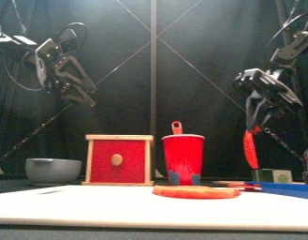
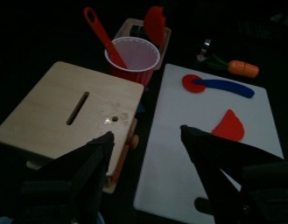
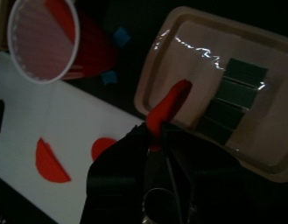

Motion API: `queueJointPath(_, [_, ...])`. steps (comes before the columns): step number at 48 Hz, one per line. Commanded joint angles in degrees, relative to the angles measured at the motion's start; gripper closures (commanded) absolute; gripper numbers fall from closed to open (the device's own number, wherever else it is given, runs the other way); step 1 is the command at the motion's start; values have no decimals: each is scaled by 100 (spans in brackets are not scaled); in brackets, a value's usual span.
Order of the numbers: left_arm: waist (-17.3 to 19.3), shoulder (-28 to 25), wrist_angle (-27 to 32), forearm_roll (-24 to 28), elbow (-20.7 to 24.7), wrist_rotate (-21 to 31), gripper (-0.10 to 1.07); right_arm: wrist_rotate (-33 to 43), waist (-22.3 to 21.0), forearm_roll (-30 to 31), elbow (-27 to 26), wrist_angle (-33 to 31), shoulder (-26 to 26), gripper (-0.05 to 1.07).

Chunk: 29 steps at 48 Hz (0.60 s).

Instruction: Place top half of dough on plate

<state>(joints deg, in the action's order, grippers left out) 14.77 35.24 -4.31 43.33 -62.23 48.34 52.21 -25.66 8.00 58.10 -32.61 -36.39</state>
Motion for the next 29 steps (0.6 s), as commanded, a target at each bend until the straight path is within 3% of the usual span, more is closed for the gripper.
queueJointPath(1, [18, -9, -18, 0, 53, -9, 2, 9, -70, 18, -26, 149, -18, 44])
queueJointPath(15, [53, -9, -18, -9, 9, 0, 2, 9, -281, 299, 114, 510, 105, 44])
queueJointPath(29, [53, -9, -18, -26, -9, 0, 2, 0, -369, 299, 387, 141, 79, 44])
